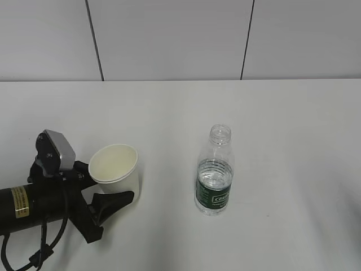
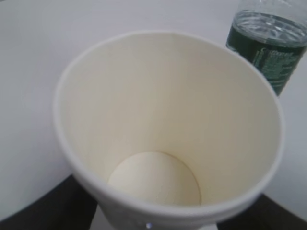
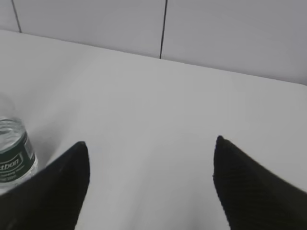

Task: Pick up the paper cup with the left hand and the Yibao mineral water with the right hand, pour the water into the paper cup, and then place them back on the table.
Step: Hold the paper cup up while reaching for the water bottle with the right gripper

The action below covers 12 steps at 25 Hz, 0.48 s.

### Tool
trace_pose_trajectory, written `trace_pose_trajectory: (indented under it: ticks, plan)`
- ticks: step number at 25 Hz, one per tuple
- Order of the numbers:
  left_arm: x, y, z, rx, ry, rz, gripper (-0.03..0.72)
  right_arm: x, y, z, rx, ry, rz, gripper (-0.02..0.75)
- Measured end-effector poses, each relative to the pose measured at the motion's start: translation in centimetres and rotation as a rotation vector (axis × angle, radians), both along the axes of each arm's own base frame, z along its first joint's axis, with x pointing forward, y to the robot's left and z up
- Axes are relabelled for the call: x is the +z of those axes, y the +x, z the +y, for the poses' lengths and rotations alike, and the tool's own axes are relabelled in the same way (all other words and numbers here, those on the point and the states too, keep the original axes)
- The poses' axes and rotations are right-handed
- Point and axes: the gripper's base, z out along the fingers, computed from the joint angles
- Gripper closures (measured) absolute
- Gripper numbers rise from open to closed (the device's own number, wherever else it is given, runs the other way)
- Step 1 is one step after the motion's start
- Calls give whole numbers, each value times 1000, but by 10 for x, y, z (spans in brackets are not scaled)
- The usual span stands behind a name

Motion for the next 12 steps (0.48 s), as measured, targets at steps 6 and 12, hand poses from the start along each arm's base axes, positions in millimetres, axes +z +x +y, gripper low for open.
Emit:
trace_pose_trajectory:
  ticks: [6, 12]
  plan:
    - [0, 0, 0, 2, 0, 0, 211, -18, -4, 3, 30, -9, -5, 146]
    - [0, 0, 0, 4, 0, 0, 212, -20, -1, 0, -4, -20, -74, 146]
